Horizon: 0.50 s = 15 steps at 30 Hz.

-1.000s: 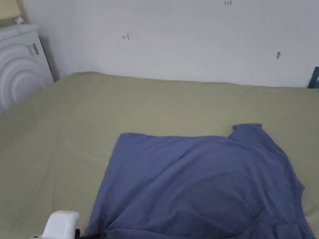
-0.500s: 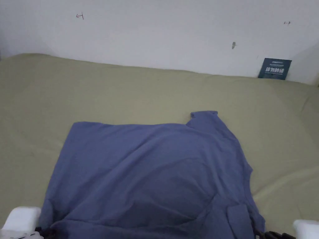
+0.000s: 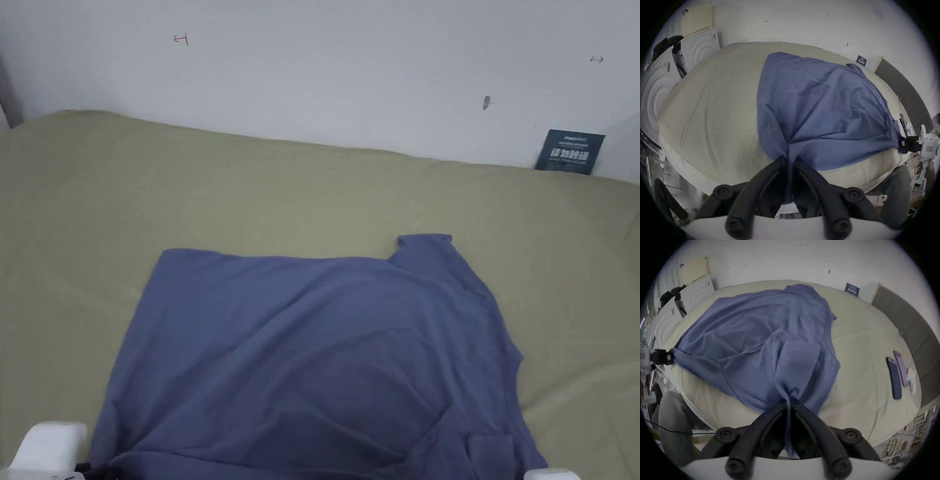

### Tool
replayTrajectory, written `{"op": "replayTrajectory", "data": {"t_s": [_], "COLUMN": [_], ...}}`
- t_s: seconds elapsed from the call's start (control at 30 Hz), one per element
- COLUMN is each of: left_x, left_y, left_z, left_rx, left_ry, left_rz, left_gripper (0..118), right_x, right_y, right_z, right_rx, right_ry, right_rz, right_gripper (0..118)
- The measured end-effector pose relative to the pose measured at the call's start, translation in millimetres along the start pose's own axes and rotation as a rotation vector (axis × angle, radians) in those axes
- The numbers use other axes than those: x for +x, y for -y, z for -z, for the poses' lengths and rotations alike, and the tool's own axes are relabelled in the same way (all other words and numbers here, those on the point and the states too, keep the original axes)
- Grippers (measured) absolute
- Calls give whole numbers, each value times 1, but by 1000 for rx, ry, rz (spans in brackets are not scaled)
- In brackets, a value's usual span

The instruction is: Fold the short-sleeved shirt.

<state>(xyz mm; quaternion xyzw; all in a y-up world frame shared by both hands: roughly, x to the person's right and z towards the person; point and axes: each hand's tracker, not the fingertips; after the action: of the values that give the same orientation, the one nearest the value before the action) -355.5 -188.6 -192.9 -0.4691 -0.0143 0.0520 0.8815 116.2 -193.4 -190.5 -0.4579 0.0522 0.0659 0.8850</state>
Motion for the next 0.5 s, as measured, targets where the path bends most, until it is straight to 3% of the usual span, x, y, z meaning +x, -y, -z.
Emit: {"op": "replayTrajectory", "data": {"t_s": [0.17, 0.37, 0.5], "left_x": [1, -3, -8], "left_y": [-6, -45, -92], "left_z": [-11, -19, -4], "left_rx": [60, 107, 101], "left_ry": [-1, 23, 29], "left_rz": [9, 9, 29], "left_gripper": [11, 11, 11], "right_x": [7, 22, 37], "right_y": [-12, -55, -94], "right_z": [-26, -37, -6], "right_rx": [111, 203, 214], "right_ry": [-18, -14, -18], "right_rz": [61, 28, 34], "right_gripper": [1, 1, 1]}}
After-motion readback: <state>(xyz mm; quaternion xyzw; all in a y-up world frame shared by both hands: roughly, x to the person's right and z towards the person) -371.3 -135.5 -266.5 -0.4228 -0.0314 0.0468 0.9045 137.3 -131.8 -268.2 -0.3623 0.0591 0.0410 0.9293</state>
